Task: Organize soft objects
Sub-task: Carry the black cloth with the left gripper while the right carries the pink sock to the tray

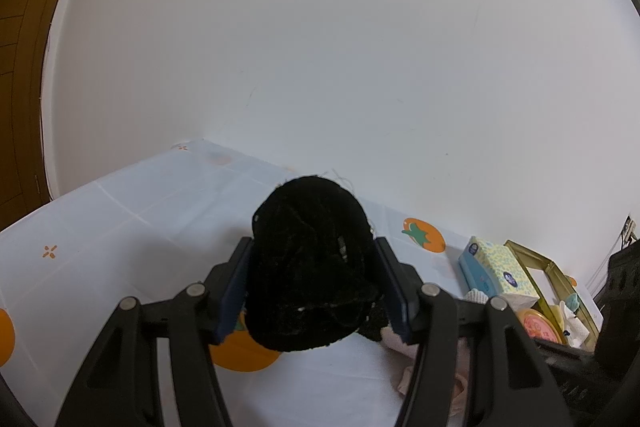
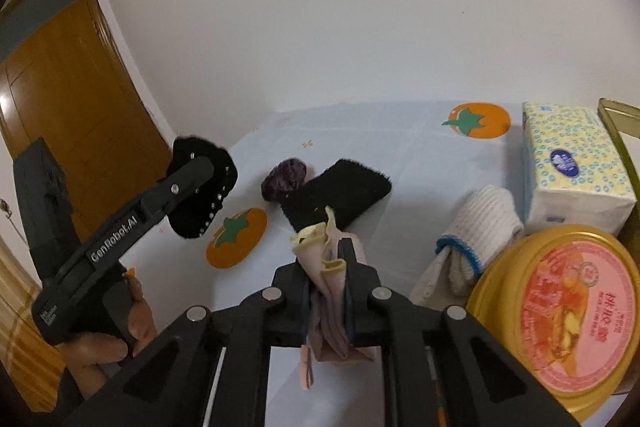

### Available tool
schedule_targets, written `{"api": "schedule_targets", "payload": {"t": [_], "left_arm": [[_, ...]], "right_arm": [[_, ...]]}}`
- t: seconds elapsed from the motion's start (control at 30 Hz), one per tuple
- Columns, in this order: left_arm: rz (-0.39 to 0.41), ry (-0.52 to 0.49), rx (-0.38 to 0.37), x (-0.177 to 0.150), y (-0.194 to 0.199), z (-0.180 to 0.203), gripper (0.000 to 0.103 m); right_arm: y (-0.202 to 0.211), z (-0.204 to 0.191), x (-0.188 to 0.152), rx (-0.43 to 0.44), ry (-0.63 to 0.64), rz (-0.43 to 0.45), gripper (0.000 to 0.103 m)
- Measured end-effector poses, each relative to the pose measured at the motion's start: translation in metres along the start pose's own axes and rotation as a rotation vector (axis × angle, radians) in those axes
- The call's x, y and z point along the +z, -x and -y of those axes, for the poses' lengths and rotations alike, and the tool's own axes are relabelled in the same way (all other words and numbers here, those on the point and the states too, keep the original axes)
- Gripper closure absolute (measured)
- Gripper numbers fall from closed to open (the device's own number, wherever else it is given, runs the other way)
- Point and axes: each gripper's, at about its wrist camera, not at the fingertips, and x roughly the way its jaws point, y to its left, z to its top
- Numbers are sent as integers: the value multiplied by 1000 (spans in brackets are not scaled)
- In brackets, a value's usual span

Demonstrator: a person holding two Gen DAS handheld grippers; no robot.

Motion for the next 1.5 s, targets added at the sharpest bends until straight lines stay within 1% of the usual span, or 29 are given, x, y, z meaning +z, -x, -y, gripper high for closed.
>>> {"api": "schedule_targets", "payload": {"t": [0.07,0.1,0.13,0.17,0.23,0.37,0.47,0.53,0.7,0.87,0.97,1.1,1.2,1.27,1.3,1.43,1.5], "left_arm": [[9,1,-6,0,1,1,44],[17,-2,-11,0,2,1,44],[25,-8,-19,-1,3,2,44],[31,-16,-23,-1,4,5,44],[39,-41,-33,-2,5,12,44],[54,-74,-61,-6,10,26,44],[60,-93,-88,-10,12,39,44],[56,-108,-106,-13,12,51,44],[42,-134,-155,-21,12,83,44],[51,-155,-235,-23,15,125,44],[53,-180,-271,-23,15,150,44],[52,-220,-321,-25,11,185,44],[44,-249,-360,-29,6,212,44],[37,-264,-384,-32,1,226,44],[33,-271,-393,-34,0,234,44],[-1,-303,-445,-44,-6,268,44],[-19,-316,-459,-48,-10,283,44]], "right_arm": [[12,2,5,33,-19,47,90],[23,5,8,65,-33,93,90],[30,6,10,78,-38,119,90],[41,7,12,90,-40,165,90],[53,8,16,72,-29,209,90],[65,18,19,49,-34,236,90],[83,25,21,67,-57,275,90],[93,28,22,63,-54,297,90],[118,45,22,14,-35,335,90],[149,70,21,-15,-36,383,90],[170,88,19,-48,-40,416,90],[199,120,15,-124,-72,463,90],[225,142,14,-156,-113,496,90],[234,152,12,-177,-126,510,90],[240,157,12,-200,-127,518,90],[252,170,11,-259,-130,520,90],[260,179,10,-294,-126,515,90]]}}
